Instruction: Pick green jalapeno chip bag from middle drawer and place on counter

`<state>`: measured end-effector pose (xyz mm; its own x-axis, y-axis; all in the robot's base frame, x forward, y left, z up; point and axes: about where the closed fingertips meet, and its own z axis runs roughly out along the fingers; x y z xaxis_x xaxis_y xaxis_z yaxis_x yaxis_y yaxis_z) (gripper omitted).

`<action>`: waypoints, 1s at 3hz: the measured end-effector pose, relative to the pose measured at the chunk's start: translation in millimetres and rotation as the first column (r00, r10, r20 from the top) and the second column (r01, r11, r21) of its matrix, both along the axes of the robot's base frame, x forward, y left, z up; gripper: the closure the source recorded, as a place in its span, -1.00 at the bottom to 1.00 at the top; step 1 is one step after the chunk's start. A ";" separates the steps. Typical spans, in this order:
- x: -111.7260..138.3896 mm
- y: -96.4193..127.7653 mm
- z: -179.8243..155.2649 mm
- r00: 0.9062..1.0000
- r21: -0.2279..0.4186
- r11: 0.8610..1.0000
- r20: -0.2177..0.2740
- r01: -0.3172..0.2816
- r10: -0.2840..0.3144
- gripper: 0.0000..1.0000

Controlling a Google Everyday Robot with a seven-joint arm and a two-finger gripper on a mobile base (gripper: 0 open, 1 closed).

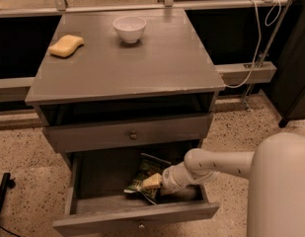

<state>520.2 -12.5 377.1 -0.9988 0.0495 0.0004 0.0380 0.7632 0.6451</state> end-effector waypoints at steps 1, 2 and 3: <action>-1.0 -1.6 2.8 1.000 0.010 1.000 0.004 0.009 -0.009 0.12; -4.2 -11.5 15.6 0.998 0.055 0.997 0.040 0.052 -0.054 0.58; -8.2 -19.5 45.7 0.990 0.141 0.988 0.111 0.067 -0.083 0.99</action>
Offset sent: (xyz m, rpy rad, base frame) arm -0.0063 -0.0288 0.0334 0.1053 -0.0938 -0.1151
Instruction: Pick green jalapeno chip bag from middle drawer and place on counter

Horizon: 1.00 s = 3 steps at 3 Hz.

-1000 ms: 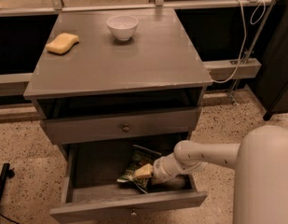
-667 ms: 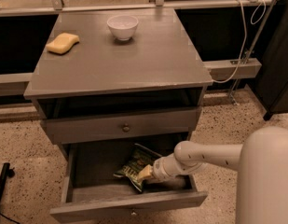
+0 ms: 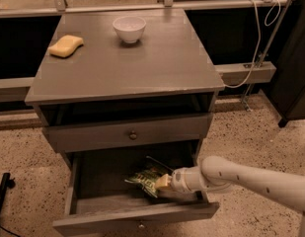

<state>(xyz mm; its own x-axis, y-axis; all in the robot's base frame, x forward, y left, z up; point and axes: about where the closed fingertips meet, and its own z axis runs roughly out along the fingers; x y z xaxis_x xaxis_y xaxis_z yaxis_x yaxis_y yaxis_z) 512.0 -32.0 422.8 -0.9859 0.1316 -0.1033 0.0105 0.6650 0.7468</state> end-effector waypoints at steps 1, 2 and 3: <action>-11.3 -8.4 63.9 0.988 0.079 0.996 0.152 -0.036 0.024 1.00; -25.3 -23.5 146.0 0.944 0.127 0.986 0.325 -0.107 0.061 1.00; -41.7 -47.0 254.5 0.857 0.085 0.977 0.500 -0.195 0.127 1.00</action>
Offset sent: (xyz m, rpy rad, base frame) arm -0.0475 -0.0585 0.2526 0.2173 -0.5444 0.1312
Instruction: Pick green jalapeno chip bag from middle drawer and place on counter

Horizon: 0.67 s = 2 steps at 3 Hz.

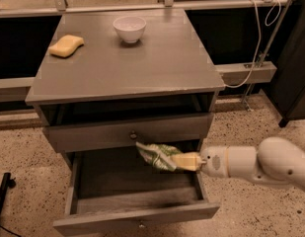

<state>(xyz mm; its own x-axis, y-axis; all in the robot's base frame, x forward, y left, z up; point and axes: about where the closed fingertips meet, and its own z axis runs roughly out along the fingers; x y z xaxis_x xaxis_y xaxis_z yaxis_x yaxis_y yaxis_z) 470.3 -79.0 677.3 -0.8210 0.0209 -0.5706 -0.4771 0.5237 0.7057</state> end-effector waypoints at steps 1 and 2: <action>0.2 -20.4 83.8 0.993 -0.060 0.998 0.118 -0.019 0.026 1.00; 15.7 -43.4 149.3 0.984 -0.105 0.995 0.179 0.000 0.018 1.00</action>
Offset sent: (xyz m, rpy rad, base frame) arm 0.0342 -0.0741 0.2236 -0.1547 -0.2520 -0.0175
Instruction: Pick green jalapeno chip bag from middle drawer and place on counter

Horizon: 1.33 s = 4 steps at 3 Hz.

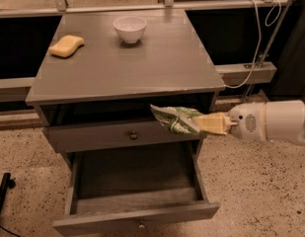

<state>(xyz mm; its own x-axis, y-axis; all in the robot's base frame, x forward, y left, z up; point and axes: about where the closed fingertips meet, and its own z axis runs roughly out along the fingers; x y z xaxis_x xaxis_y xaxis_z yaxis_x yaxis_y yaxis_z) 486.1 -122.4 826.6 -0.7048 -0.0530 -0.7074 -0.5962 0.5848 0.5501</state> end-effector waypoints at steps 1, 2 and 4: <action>17.1 -18.5 60.1 0.999 -0.046 0.998 0.038 0.030 -0.028 1.00; 38.0 -27.6 110.4 0.995 -0.097 0.992 0.072 0.078 -0.072 1.00; 99.5 4.9 162.1 0.993 -0.145 0.986 0.096 0.085 -0.072 1.00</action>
Offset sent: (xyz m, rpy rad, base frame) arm 0.0646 -0.0421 0.1737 -0.1653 -0.1034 -0.1424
